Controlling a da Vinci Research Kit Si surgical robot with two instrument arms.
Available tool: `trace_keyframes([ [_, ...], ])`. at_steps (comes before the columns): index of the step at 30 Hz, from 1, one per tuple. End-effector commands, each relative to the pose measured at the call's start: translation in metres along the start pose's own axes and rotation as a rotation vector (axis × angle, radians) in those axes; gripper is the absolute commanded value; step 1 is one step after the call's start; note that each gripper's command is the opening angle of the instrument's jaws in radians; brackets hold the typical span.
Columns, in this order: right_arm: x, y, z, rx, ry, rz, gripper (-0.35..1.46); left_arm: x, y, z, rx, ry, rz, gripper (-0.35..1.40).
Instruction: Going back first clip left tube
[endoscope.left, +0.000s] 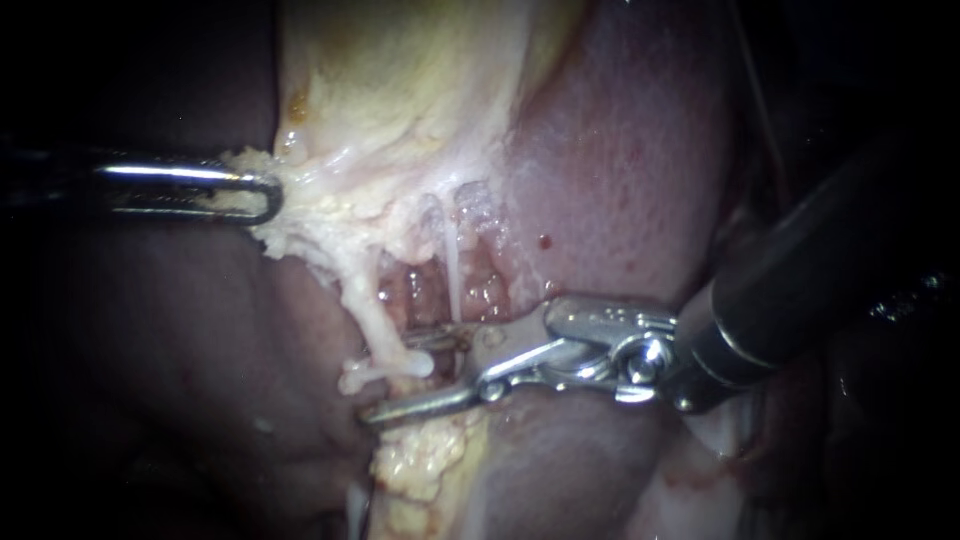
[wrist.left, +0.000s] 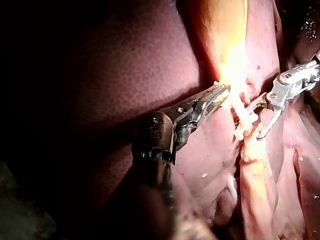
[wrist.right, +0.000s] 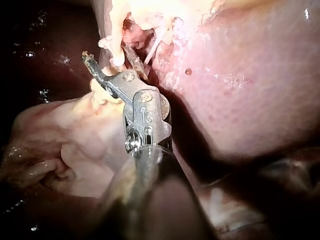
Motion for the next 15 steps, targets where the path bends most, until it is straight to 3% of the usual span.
trace_keyframes([
  [1,0.0,0.0,-0.0003,-0.004,0.001,-0.016,0.5,0.0,0.0,0.0,0.0,0.0,0.0,-0.35],
  [5,0.0004,-0.0003,-0.0027,-0.013,0.005,-0.072,0.5,0.0,0.0,-0.0001,-0.001,0.0,0.0,-0.35],
  [15,0.0027,-0.0012,-0.0123,-0.034,0.012,-0.251,0.5,0.0,0.0,-0.0001,-0.001,0.0,0.0,-0.35],
])
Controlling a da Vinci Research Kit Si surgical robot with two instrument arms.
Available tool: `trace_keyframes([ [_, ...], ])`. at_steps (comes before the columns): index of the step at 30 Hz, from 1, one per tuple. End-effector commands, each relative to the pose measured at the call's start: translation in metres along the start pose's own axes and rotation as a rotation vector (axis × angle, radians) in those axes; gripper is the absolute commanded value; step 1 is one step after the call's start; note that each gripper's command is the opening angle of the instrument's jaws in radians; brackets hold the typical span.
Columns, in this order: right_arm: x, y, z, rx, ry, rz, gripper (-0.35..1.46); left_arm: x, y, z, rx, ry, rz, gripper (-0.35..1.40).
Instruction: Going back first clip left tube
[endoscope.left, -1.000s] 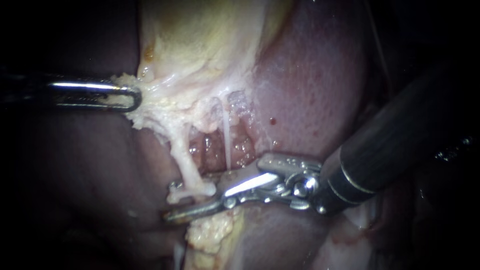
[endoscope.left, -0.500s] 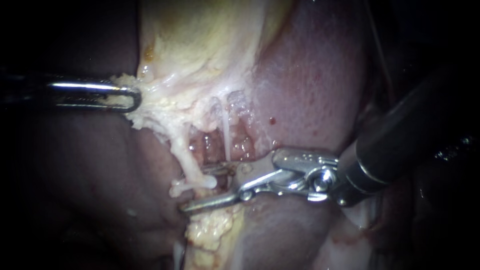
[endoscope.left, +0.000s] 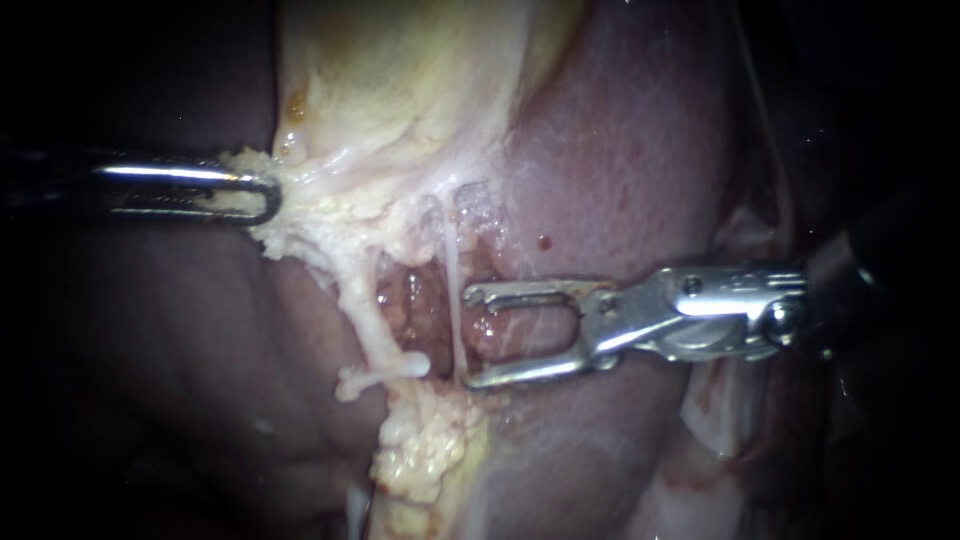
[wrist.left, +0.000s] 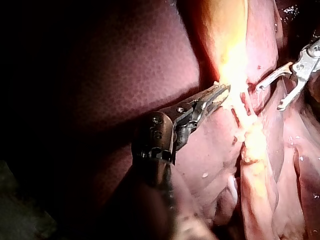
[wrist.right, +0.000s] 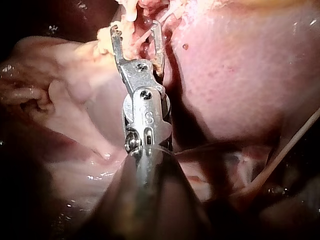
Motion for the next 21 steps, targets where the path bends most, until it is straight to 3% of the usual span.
trace_keyframes([
  [1,0.0001,0.0,-0.0007,-0.003,0.0,-0.01,0.5,0.0,0.0,0.0001,0.0,0.0,0.0,-0.35],
  [7,0.0004,0.0003,-0.0037,-0.001,-0.014,-0.051,0.5,0.0,0.0,0.0002,0.001,0.001,0.0,-0.35],
  [12,0.0004,0.0006,-0.0045,0.0,-0.014,-0.061,0.5,-0.0005,-0.0001,0.0009,0.006,0.003,0.003,-0.35],
  [21,0.0003,0.0005,-0.0046,0.001,-0.014,-0.061,0.5,-0.0021,-0.0011,0.006,0.001,0.003,0.015,-0.35],
])
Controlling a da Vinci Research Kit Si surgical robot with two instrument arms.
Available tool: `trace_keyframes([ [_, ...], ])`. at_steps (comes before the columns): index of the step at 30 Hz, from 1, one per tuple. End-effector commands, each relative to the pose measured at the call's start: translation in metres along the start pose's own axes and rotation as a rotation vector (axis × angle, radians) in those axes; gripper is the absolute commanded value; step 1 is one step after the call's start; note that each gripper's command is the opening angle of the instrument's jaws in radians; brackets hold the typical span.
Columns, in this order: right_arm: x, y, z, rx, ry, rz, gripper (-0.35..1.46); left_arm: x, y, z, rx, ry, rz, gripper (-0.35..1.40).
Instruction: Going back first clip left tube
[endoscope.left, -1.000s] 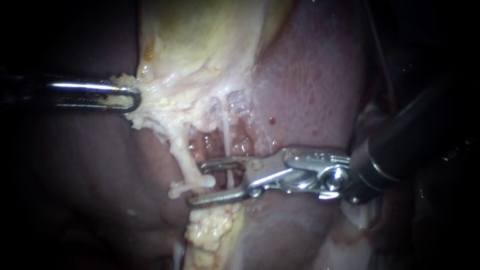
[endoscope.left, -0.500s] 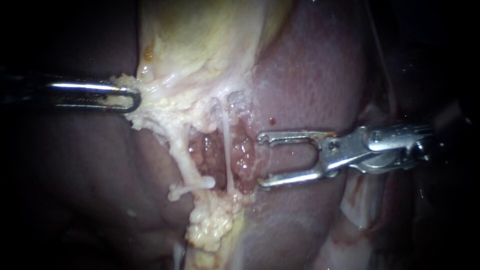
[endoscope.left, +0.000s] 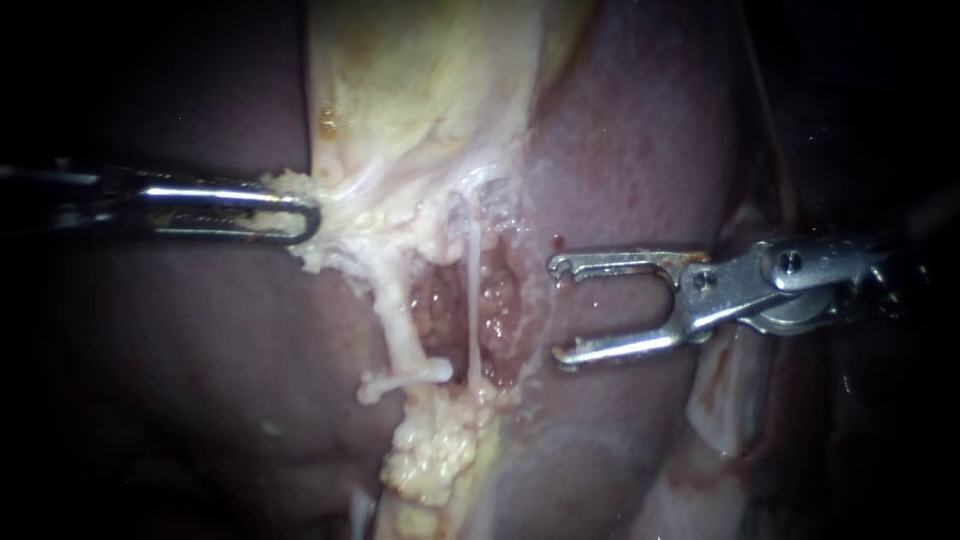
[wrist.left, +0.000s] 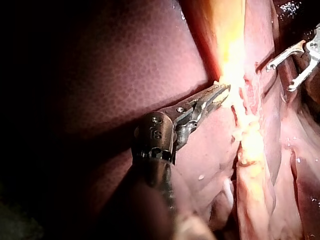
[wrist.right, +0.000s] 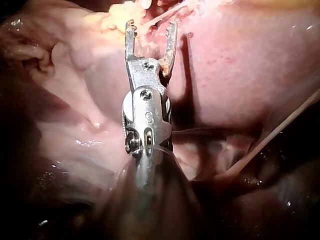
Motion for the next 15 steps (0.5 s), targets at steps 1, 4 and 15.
trace_keyframes([
  [1,0.0,0.0,0.0,0.0,0.001,0.0,0.5,-0.0001,-0.0002,0.0005,-0.002,-0.003,0.002,-0.35],
  [4,0.0,-0.0001,-0.0001,0.0,0.001,0.0,0.5,-0.0009,-0.0009,0.0019,-0.006,-0.005,0.009,-0.35],
  [15,0.0002,-0.0005,0.0002,0.008,0.001,0.0,0.5,-0.0014,-0.0013,0.002,-0.011,-0.016,0.013,-0.35],
])
